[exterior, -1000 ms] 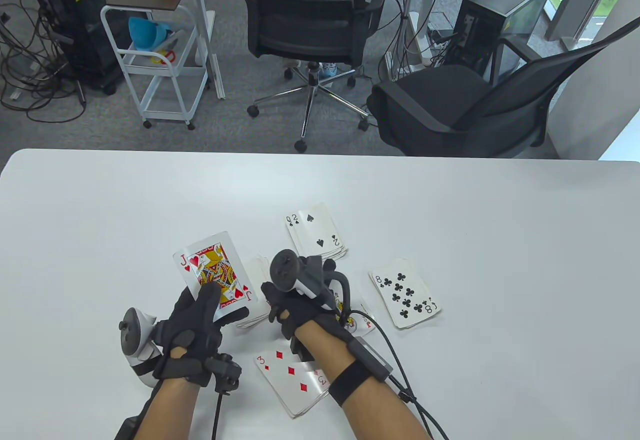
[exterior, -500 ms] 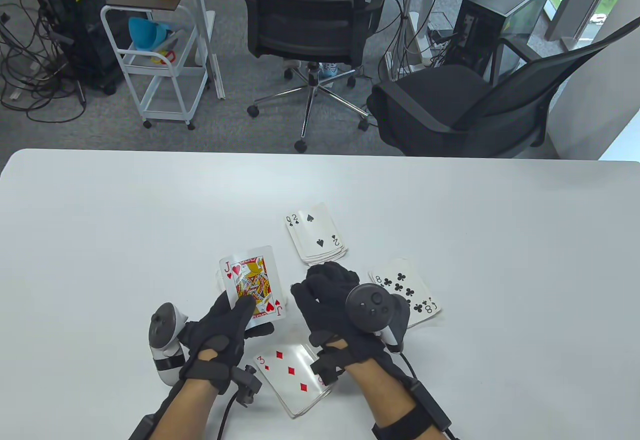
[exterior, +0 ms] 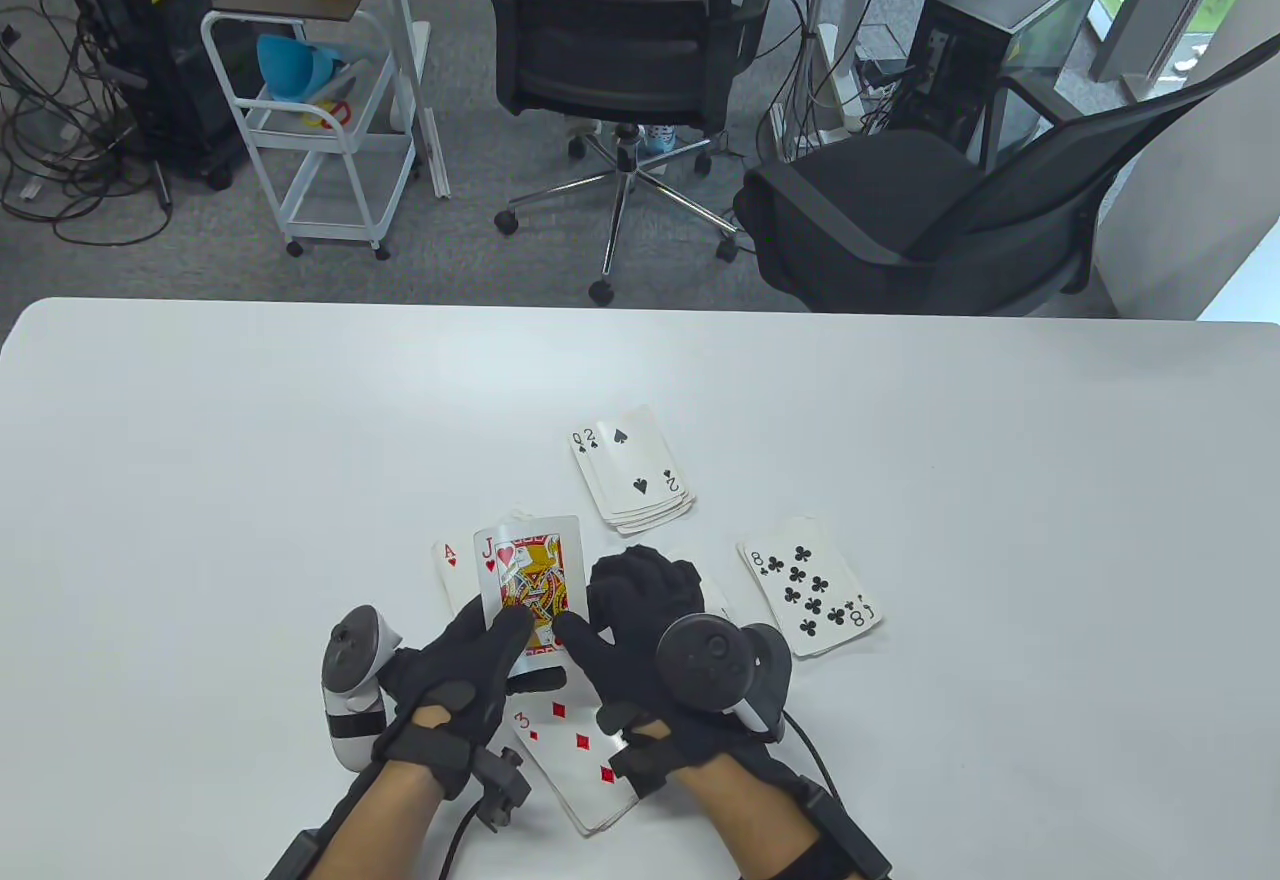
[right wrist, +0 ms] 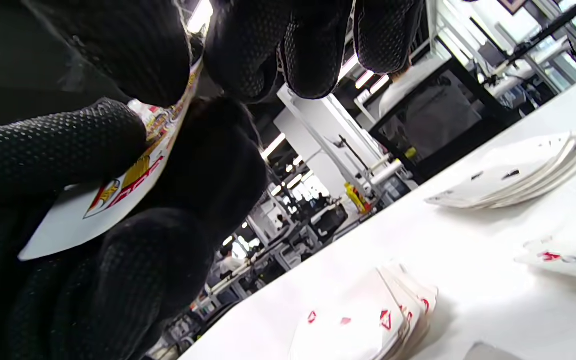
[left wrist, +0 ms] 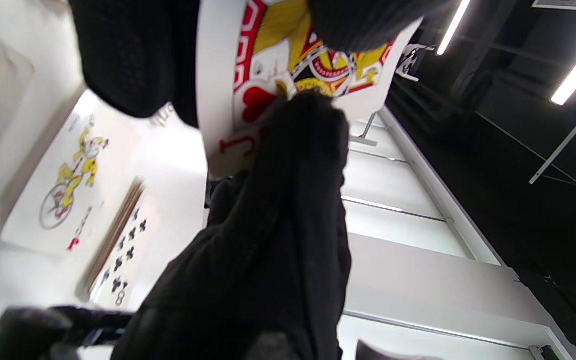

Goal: Playing card suit sorting

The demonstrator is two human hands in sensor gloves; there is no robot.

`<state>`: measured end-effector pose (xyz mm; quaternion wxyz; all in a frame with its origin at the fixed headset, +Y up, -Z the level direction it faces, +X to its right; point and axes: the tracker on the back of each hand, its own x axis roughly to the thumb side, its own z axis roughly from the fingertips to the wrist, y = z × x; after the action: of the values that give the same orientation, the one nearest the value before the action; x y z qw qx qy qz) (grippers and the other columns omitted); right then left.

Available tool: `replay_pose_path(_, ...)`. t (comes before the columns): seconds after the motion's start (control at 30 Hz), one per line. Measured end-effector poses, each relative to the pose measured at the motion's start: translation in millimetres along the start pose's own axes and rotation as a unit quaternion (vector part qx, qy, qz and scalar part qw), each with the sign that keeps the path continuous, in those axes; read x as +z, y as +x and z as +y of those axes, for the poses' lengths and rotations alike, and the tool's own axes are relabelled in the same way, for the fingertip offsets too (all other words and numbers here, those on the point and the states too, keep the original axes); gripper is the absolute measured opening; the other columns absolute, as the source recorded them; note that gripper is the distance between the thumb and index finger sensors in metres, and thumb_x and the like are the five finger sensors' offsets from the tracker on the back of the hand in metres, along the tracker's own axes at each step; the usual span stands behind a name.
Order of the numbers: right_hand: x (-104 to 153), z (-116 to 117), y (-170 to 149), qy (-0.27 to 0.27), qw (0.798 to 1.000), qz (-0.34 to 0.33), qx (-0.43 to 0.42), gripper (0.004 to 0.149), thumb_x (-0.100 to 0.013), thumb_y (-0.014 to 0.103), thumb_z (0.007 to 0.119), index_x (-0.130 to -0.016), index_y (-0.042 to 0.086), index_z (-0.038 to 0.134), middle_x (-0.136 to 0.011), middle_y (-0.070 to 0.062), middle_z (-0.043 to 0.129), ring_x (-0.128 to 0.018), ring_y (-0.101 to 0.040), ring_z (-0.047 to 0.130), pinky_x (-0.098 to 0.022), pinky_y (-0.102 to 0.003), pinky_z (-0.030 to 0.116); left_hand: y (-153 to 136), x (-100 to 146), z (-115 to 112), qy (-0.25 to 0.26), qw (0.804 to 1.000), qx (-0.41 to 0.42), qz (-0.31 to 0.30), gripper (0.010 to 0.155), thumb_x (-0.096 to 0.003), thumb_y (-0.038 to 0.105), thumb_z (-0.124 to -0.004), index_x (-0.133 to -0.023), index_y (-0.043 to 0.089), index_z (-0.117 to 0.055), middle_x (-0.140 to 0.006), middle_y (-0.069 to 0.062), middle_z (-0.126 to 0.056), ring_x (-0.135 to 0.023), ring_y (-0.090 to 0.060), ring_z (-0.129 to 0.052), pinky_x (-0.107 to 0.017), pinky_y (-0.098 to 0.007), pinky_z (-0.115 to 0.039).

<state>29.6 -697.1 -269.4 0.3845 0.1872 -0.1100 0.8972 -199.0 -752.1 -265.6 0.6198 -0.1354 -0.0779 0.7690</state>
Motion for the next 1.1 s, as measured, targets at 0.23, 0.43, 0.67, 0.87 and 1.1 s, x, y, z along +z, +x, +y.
replay_pose_path(0.23,2.5,0.3,4.6,-0.014,1.000,-0.009,0.005,0.039,-0.054,0.040,0.082,-0.082,0.014,0.080,-0.101,-0.014,0.068,-0.101,-0.049,0.055,-0.068,-0.075,0.034,3.7,-0.1,-1.0,0.002,0.999,0.002,-0.036,0.052,-0.0565,0.043,-0.069,-0.104,0.025,-0.062,-0.103,-0.004,-0.078,-0.088,-0.031,-0.089,-0.057,-0.044,-0.087)
replay_pose_path(0.43,1.5,-7.2,1.1,-0.021,0.999,0.006,-0.035,0.038,-0.054,0.037,0.082,-0.082,0.012,0.081,-0.101,-0.014,0.067,-0.101,-0.049,0.054,-0.068,-0.075,0.034,10.3,2.1,-2.2,0.001,0.999,0.007,-0.052,0.052,-0.0564,0.044,-0.070,-0.104,0.024,-0.062,-0.102,-0.004,-0.078,-0.087,-0.031,-0.089,-0.057,-0.045,-0.087)
replay_pose_path(0.67,-1.3,-10.9,-6.5,-0.037,0.997,0.026,-0.057,0.039,-0.054,0.036,0.082,-0.083,0.010,0.080,-0.100,-0.015,0.068,-0.101,-0.048,0.056,-0.068,-0.075,0.035,16.0,2.4,8.7,0.027,0.998,0.013,-0.058,0.051,-0.0563,0.043,-0.071,-0.103,0.023,-0.065,-0.100,-0.003,-0.081,-0.085,-0.030,-0.091,-0.056,-0.044,-0.088)
replay_pose_path(0.87,-1.6,-9.3,-6.2,-0.035,0.997,0.015,-0.073,0.042,-0.053,0.038,0.085,-0.085,0.012,0.078,-0.101,-0.014,0.067,-0.101,-0.048,0.056,-0.069,-0.075,0.036,19.3,4.2,14.0,0.057,0.997,-0.003,-0.057,0.046,-0.0546,0.041,-0.078,-0.098,0.026,-0.074,-0.093,0.001,-0.091,-0.078,-0.026,-0.099,-0.051,-0.041,-0.092)
replay_pose_path(1.1,-22.5,-21.1,-24.1,-0.052,0.992,0.101,-0.060,0.038,-0.055,0.037,0.082,-0.084,0.012,0.081,-0.101,-0.014,0.069,-0.100,-0.048,0.056,-0.068,-0.075,0.034,34.2,10.0,26.8,0.075,0.991,0.050,-0.102,0.053,-0.0555,0.048,-0.074,-0.102,0.025,-0.066,-0.100,-0.002,-0.082,-0.086,-0.030,-0.091,-0.056,-0.043,-0.088)
